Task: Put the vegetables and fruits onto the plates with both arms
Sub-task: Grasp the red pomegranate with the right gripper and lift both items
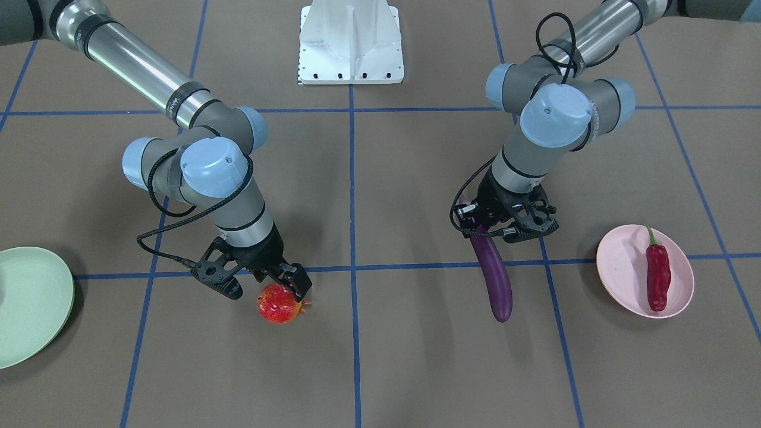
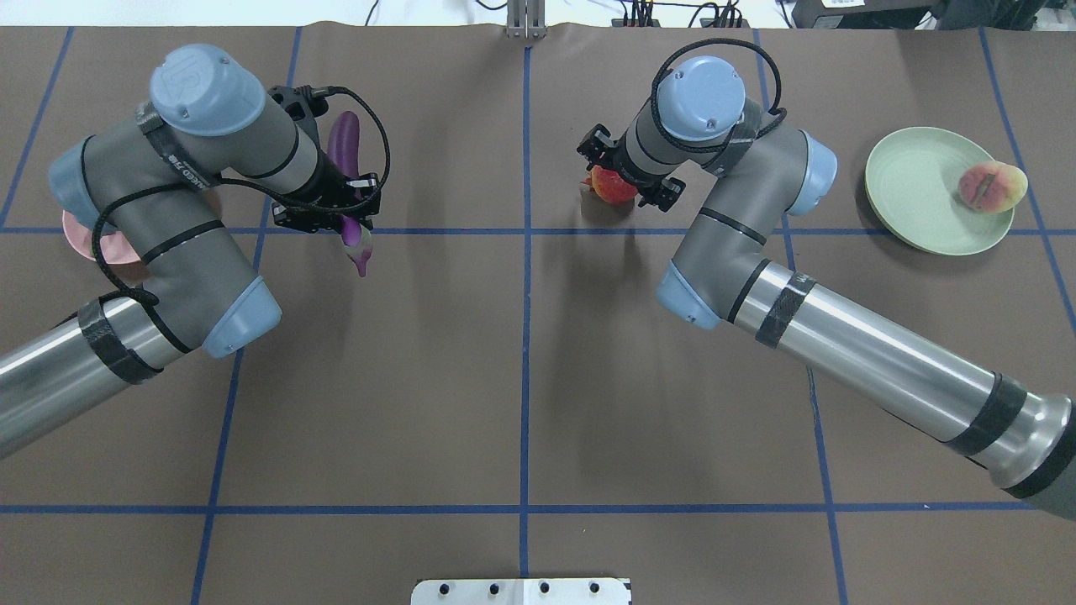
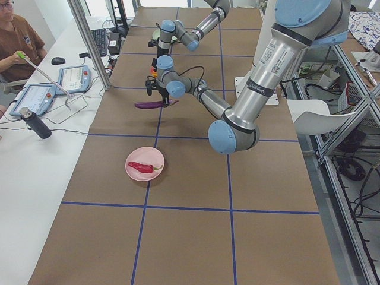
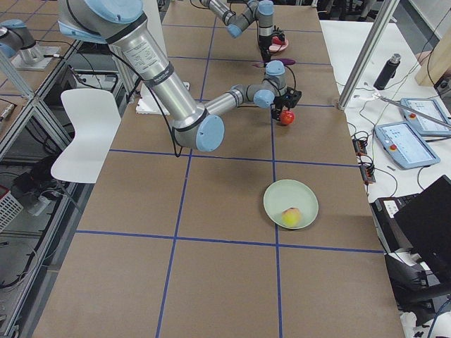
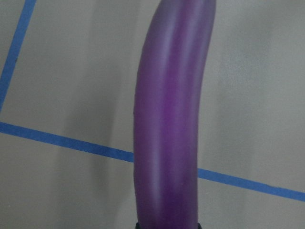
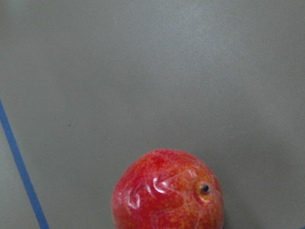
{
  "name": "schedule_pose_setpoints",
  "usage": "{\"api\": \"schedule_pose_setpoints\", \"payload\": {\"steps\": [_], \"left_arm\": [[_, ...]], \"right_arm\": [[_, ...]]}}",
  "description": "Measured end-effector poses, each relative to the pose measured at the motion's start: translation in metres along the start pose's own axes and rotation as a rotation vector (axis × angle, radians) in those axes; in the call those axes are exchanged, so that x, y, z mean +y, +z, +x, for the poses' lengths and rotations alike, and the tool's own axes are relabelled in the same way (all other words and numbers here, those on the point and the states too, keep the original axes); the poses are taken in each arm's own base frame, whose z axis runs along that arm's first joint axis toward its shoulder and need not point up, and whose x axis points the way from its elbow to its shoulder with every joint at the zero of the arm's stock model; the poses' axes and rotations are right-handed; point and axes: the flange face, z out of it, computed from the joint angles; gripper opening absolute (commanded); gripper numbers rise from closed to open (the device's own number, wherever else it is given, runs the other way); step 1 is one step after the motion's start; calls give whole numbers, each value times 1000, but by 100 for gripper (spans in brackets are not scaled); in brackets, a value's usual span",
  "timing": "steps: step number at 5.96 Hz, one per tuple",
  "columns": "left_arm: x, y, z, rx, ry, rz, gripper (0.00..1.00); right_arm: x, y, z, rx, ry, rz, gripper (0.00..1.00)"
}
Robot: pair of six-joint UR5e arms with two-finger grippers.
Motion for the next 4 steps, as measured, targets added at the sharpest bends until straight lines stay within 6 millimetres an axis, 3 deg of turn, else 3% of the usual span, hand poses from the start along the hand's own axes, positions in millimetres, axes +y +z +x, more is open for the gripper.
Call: {"api": "schedule_pose_setpoints", "payload": {"steps": [4], "left_arm": [[0,1,-1,-3,-3,0,0]], "right_arm": [[-3,3,-2,3,-6,27,100]]}}
